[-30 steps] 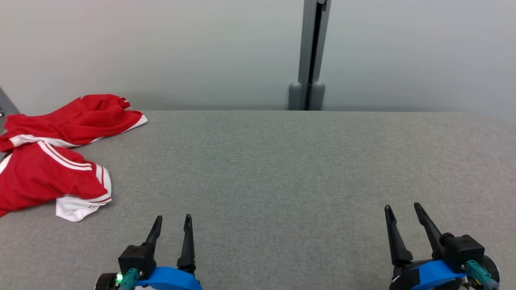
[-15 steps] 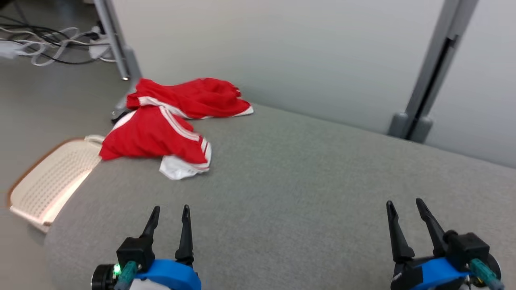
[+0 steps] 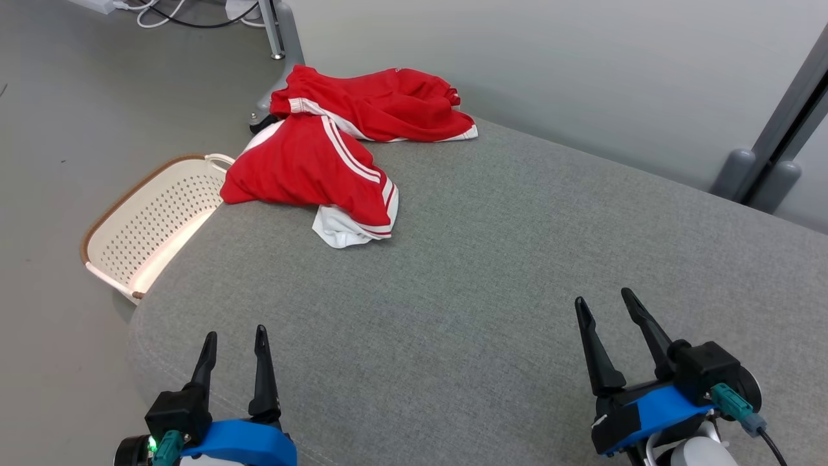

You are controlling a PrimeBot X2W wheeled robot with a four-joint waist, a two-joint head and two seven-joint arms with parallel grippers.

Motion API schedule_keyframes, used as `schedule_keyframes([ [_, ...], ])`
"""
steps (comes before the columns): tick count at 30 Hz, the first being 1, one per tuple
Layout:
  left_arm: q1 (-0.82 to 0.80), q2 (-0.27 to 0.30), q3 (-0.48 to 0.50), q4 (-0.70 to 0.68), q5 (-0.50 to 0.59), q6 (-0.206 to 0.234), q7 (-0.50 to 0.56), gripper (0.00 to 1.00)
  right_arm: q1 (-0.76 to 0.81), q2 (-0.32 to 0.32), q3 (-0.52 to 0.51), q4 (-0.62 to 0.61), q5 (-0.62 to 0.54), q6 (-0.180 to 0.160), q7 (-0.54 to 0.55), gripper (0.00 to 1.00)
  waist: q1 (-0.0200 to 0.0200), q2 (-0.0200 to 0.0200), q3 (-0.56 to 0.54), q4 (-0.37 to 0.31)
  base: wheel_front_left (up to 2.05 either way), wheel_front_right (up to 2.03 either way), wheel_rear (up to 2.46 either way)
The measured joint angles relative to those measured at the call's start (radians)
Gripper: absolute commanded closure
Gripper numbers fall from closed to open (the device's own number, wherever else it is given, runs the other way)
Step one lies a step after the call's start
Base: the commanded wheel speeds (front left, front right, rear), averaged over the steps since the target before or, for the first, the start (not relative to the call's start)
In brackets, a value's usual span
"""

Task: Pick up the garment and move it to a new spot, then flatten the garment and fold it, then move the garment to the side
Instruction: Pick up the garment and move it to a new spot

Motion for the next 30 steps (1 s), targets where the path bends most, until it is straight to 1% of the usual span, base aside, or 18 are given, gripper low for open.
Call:
schedule_keyframes([
  [9,0.004,-0.001,0.009,-0.007,0.001,-0.002,0.0,0.0,0.0,0.0,-0.007,0.0,-0.003,0.0,0.0,0.0,-0.0001,-0.0001,0.001,0.001,0.0,0.0,0.0],
  [13,-0.025,0.009,0.01,0.008,0.005,-0.017,0.0,0.0,0.001,0.0,-0.03,-0.017,-0.015,0.0,0.0,0.0,-0.0003,-0.0003,0.016,0.002,0.0,0.0,0.0],
  [15,-0.083,0.034,0.012,0.011,0.01,-0.026,0.0,0.0,0.001,0.001,-0.046,-0.03,-0.03,0.0,0.0,0.0,-0.0002,-0.0002,0.036,0.001,0.0,0.0,0.0],
  [18,-0.212,0.081,0.022,0.011,0.02,-0.038,0.012,0.0,-0.005,0.0,-0.077,-0.055,-0.068,0.0,0.0,0.0,-0.0002,-0.0002,0.075,-0.003,0.0,0.0,0.0],
  [22,-0.409,0.165,0.065,0.012,0.025,-0.048,0.045,0.0,-0.059,0.0,-0.086,-0.081,-0.121,0.0,0.0,0.0,0.0002,-0.0001,0.166,-0.044,0.0,0.0,0.0],
  [25,-0.544,0.223,0.072,0.029,0.039,-0.06,0.084,0.0,-0.097,0.0,-0.085,-0.09,-0.164,0.0,0.0,0.0,0.0002,-0.0001,0.237,-0.084,0.0,0.0,0.0],
  [27,-0.623,0.248,0.077,0.057,0.036,-0.069,0.123,0.0,-0.126,0.0,-0.086,-0.095,-0.197,0.0,0.0,0.0,0.0,-0.0002,0.279,-0.106,0.0,0.0,0.0],
  [30,-0.72,0.267,0.086,0.123,0.014,-0.081,0.19,0.0,-0.166,0.0,-0.091,-0.102,-0.233,0.0,0.001,0.0,0.0003,0.0,0.338,-0.141,0.0,0.0,0.0],
])
